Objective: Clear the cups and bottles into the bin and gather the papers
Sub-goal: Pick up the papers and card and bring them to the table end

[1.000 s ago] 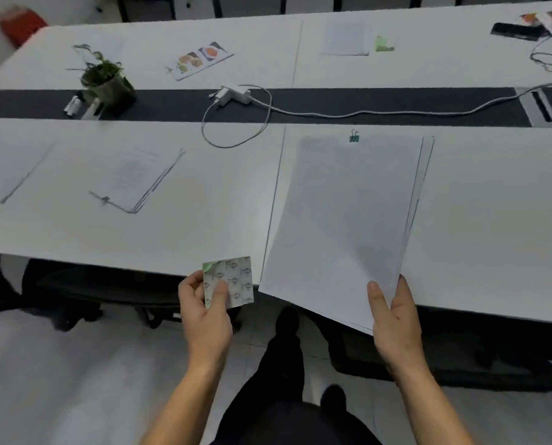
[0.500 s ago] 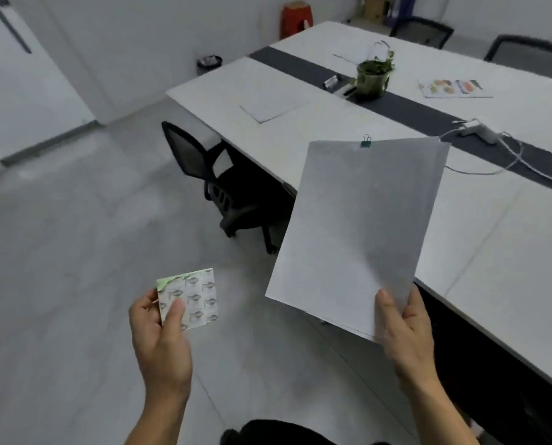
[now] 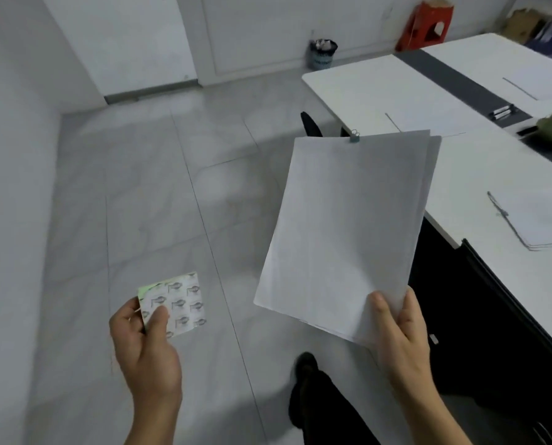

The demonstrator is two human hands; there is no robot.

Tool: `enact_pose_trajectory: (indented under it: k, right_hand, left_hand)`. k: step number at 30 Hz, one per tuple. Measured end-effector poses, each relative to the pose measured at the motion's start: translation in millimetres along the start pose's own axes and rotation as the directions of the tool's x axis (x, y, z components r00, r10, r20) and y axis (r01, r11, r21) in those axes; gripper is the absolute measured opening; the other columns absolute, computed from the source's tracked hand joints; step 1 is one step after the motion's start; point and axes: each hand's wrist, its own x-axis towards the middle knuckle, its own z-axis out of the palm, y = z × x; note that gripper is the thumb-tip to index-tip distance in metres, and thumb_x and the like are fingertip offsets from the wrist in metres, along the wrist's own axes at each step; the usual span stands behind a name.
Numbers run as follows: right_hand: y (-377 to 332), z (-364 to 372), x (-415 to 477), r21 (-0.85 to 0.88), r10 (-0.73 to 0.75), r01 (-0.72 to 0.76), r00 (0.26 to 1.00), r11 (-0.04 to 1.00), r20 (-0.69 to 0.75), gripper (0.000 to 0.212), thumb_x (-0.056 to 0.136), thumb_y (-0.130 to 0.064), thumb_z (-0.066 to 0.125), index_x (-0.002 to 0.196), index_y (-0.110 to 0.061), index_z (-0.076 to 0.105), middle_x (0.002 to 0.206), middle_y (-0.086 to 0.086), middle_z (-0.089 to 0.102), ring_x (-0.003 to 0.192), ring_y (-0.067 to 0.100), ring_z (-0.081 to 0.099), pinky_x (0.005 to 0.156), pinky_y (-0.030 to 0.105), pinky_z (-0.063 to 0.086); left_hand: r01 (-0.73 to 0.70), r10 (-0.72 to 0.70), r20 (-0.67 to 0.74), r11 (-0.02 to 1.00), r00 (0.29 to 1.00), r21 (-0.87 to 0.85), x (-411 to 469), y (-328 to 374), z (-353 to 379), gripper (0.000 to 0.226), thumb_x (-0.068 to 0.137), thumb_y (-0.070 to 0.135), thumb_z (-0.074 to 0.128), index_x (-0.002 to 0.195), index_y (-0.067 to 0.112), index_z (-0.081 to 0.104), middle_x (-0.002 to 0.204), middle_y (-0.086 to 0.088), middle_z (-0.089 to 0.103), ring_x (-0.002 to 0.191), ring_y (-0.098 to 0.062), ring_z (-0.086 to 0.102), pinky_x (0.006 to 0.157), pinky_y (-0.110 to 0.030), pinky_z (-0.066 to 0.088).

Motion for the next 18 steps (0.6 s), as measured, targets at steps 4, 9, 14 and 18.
enact_pose_trajectory:
  k: [4,9,14,18]
  right_hand:
    - [11.6,59.1,78.4,0.009,0.019,-0.019,1.0,1.0,-0.011,0.018,0.102,-0.017,0.053,0.113,-0.028,0.061,0.11,0.0,0.071,0.104,0.023,0.068,0.09,0.041,0.055]
    - [-4.8,147.0,221.5,0.015,0.006,-0.006,1.0,1.0,-0.011,0.019,0.101,-0.014,0.053,0.112,-0.028,0.06,0.106,-0.011,0.071,0.1,0.011,0.068,0.08,0.018,0.054]
    - [-70.0,234.0,351.8,-0.003,-0.04,0.04,0.999,0.999,-0.001,0.016,0.102,-0.021,0.055,0.114,-0.03,0.058,0.105,-0.01,0.069,0.098,0.012,0.067,0.086,0.036,0.058]
    - [-96.6,302.8,444.3,-0.027,-0.04,0.041,0.998,0.999,0.054,0.013,0.101,-0.027,0.056,0.11,-0.035,0.059,0.104,-0.006,0.068,0.096,0.022,0.068,0.081,0.054,0.057]
  left_hand:
    - [0.021,-0.022,0.017,0.999,1.0,0.034,84.2,-17.5,57.2,0.038,0.096,-0.001,0.053,0.099,0.037,0.055,0.104,0.007,0.067,0.096,-0.004,0.065,0.081,-0.022,0.052]
    - [0.029,-0.03,0.037,0.999,0.999,0.028,216.9,-2.3,161.3,0.036,0.096,-0.001,0.053,0.1,0.035,0.056,0.104,0.005,0.068,0.098,-0.012,0.066,0.083,-0.032,0.051]
    - [-0.032,0.03,0.037,0.999,0.999,0.03,340.4,42.9,234.8,0.037,0.096,-0.001,0.053,0.099,0.035,0.057,0.105,0.005,0.068,0.101,-0.016,0.066,0.087,-0.037,0.05]
    - [-0.051,0.051,0.005,0.998,0.999,0.038,428.4,44.0,282.4,0.037,0.097,0.0,0.052,0.101,0.036,0.054,0.105,0.007,0.068,0.097,-0.008,0.067,0.086,-0.032,0.052]
